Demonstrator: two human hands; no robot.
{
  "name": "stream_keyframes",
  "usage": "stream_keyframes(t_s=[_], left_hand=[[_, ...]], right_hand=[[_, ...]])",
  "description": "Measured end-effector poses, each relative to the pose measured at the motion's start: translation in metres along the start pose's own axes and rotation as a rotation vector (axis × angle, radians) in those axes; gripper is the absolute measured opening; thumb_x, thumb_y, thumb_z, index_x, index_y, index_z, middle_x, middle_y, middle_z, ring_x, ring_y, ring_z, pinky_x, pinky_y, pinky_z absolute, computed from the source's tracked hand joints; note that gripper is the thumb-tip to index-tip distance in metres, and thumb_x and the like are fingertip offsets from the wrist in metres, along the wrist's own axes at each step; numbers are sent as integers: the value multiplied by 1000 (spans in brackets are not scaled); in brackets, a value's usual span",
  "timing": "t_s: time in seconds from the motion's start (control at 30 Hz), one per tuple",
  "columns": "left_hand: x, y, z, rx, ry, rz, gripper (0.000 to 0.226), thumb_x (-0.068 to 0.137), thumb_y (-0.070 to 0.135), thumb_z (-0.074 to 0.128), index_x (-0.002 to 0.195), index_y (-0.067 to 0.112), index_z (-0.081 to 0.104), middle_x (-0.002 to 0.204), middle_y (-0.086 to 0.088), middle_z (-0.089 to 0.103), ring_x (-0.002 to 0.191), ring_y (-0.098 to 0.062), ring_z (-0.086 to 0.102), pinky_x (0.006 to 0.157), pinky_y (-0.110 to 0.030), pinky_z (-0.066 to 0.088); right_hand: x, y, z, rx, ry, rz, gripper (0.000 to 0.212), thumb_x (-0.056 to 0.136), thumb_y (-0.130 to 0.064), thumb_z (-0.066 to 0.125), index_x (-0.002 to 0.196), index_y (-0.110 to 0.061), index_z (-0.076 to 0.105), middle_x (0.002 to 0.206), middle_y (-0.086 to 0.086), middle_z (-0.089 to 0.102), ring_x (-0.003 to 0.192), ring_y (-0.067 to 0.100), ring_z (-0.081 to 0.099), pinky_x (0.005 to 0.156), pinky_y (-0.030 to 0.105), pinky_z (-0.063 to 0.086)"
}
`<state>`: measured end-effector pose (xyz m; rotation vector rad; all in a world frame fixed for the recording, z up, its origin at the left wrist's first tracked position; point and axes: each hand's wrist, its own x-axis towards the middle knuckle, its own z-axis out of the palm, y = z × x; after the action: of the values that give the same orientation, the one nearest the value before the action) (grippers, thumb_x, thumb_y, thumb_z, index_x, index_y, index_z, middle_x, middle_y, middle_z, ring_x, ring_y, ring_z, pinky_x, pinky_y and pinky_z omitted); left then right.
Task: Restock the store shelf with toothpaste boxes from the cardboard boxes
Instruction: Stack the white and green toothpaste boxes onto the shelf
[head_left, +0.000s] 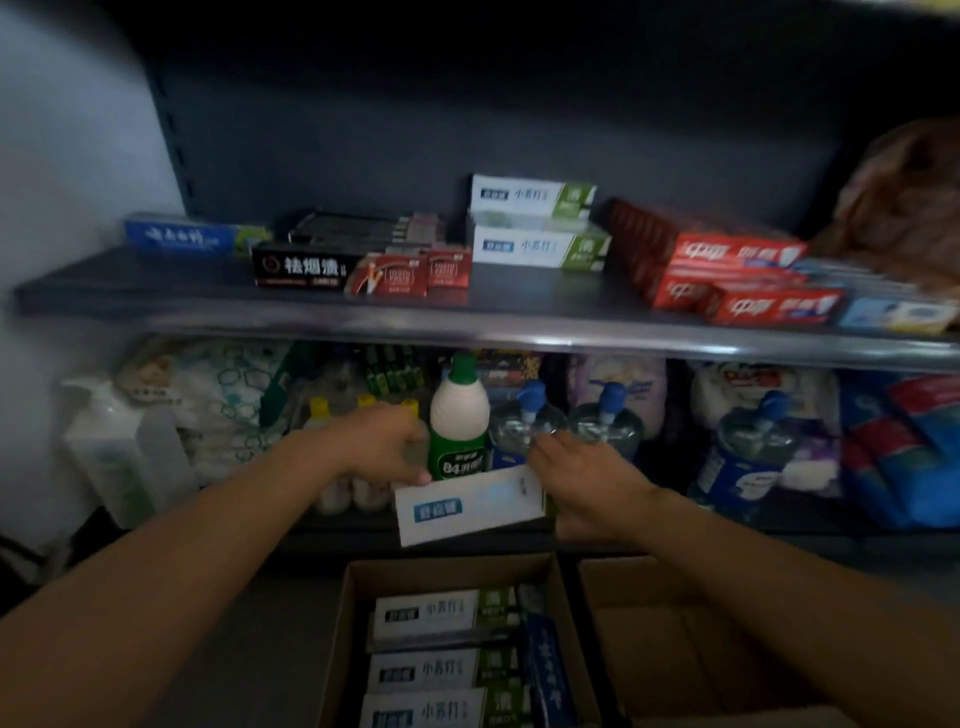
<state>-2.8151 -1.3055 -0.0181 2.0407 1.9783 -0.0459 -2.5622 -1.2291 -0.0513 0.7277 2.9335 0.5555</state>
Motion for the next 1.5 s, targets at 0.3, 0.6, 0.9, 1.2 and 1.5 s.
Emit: stream_keyframes(t_s=[0.3, 0.6, 0.9, 1.2, 1.5], left_hand=[[-4, 48, -108, -184, 138, 72, 60, 78, 41, 75, 120, 1, 62, 121, -2, 64, 112, -24, 62, 94, -30, 48], [18, 81, -166, -380, 96, 45, 40, 81, 21, 76, 117, 7, 67, 76, 13, 69, 80, -8, 63, 73, -23, 52], [73, 69, -179, -340, 285, 4, 55, 80, 18, 76, 128, 7, 52, 97, -9, 58, 80, -11, 53, 66, -23, 48], [146, 64, -174, -141, 305, -18, 56, 85, 25, 71, 134, 10, 48, 135, -8, 50, 122, -24, 49, 105, -38, 41], [208, 40, -176, 36, 396, -80, 24, 86, 23, 70, 101, 5, 67, 90, -5, 61, 84, -21, 58, 74, -29, 44]], right_hand=[[-27, 65, -97, -225, 342, 68, 47, 49, -22, 69, 93, -8, 57, 90, 9, 54, 77, 28, 55, 43, 33, 41], [-11, 122, -123, -397, 515, 196, 45, 56, -16, 72, 97, -7, 57, 93, 8, 55, 78, 23, 51, 49, 24, 24], [24, 180, -120, -10, 356, 241, 49, 77, -26, 68, 120, -17, 46, 119, 3, 51, 103, 21, 52, 66, 28, 41], [74, 235, -90, 164, 141, 348, 40, 80, -21, 71, 113, -21, 49, 114, 2, 58, 89, 14, 47, 71, 27, 36], [130, 268, -60, 223, 157, 389, 41, 82, -22, 68, 119, -23, 52, 121, 4, 57, 106, 22, 56, 88, 36, 49]])
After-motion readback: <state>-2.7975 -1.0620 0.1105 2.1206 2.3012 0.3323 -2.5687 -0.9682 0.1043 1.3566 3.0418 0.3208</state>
